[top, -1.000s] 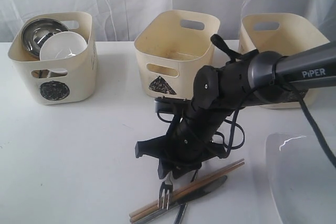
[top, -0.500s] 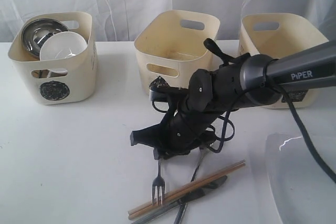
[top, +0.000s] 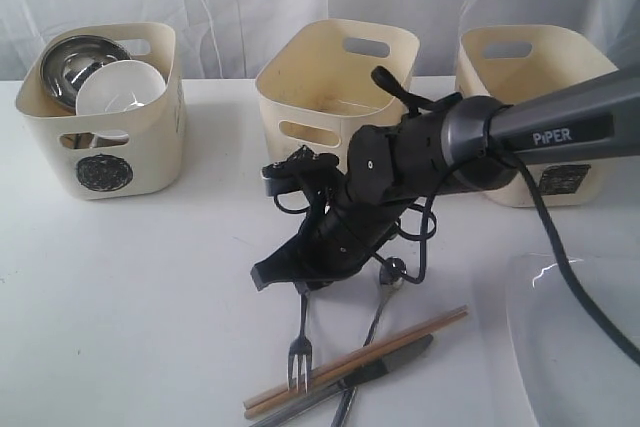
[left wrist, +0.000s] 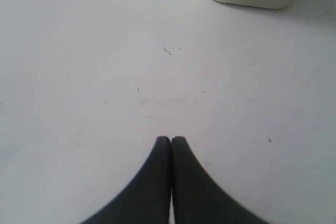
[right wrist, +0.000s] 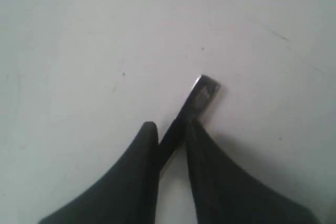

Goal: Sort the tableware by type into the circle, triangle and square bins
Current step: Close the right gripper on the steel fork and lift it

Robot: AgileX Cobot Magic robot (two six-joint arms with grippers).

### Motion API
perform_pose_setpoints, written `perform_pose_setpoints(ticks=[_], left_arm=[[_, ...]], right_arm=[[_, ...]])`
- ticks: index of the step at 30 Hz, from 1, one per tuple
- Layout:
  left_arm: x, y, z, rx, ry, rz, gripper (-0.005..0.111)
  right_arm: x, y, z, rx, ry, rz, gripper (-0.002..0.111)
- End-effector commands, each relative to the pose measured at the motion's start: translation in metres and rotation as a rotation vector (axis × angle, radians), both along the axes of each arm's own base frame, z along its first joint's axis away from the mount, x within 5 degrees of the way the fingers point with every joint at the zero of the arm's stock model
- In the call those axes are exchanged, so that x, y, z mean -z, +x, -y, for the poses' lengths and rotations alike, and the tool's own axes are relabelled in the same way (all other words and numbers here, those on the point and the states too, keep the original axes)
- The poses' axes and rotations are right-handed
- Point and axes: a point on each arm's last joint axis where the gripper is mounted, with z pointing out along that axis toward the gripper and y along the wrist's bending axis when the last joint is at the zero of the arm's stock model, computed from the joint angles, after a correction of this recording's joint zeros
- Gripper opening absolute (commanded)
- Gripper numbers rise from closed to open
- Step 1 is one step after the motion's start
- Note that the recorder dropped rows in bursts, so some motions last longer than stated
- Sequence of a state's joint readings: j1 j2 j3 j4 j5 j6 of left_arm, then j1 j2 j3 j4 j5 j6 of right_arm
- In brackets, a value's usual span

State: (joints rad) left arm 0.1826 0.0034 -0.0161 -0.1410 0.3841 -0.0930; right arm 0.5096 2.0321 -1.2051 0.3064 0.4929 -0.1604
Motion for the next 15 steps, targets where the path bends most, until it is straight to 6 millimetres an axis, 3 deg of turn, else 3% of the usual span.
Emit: perform_pose_setpoints(ticks=[1,9,15], left_arm=[[0.006,-0.002,0.001,0.015,-0.003,-0.043,0.0],[0.006,-0.002,0.001,0.015,-0.003,-0.043,0.0],[0.006,-0.002,0.001,0.015,-0.003,-0.043,0.0]], right_arm=[[0.029,-0.004,0.002,-0.036,-0.072,-0.101,0.021],[0.038,0.002,0.005,-0.074,-0.203,-0.177,0.02],[0.046,0.002,0.02,-0.155,-0.408,-0.245,0.01]])
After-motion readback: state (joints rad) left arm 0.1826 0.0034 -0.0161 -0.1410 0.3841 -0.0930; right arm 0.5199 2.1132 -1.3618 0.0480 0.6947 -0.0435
